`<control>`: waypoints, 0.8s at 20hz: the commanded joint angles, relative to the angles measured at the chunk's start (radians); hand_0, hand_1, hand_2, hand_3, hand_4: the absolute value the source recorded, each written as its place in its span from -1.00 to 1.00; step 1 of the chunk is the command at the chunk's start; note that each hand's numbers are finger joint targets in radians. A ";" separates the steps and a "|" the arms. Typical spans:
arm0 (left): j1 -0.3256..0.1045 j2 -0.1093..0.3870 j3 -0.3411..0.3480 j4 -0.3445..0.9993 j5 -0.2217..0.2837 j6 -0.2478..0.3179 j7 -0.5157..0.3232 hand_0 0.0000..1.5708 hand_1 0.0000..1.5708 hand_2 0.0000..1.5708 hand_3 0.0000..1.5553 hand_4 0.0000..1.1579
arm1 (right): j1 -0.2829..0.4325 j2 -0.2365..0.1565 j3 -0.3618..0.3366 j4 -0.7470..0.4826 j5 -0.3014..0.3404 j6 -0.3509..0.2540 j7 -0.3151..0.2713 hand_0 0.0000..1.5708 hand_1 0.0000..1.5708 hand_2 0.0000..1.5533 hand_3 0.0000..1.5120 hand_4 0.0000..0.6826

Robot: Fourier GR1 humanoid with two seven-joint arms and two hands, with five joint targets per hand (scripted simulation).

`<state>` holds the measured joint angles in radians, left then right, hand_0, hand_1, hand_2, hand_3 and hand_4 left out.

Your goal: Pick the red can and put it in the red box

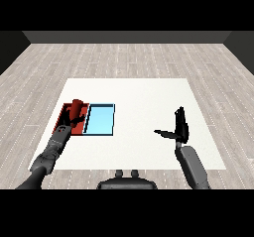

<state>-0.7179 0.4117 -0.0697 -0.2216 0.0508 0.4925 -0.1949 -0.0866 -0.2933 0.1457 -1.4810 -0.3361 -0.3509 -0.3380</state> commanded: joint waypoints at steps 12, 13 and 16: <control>0.001 0.065 0.048 0.208 0.017 -0.160 0.134 -1.00 -1.00 -1.00 -1.00 -1.00 | -0.087 0.059 -0.023 0.154 0.009 0.028 -0.073 -1.00 -1.00 -1.00 -1.00 -1.00; 0.015 0.042 0.044 0.206 0.010 -0.140 0.120 -1.00 -1.00 -1.00 -1.00 -1.00 | -0.026 0.040 -0.020 0.052 0.000 0.018 -0.037 -1.00 -1.00 -1.00 -1.00 -1.00; -0.010 0.059 0.029 0.201 -0.008 -0.126 0.135 -1.00 -1.00 -1.00 -1.00 -1.00 | -0.034 0.043 -0.031 0.038 0.000 0.016 -0.038 -1.00 -1.00 -1.00 -1.00 -1.00</control>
<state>-0.7166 0.4558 -0.0267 -0.0289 0.0608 0.3805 -0.0800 -0.1262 -0.2556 0.1197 -1.4125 -0.3352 -0.3279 -0.3841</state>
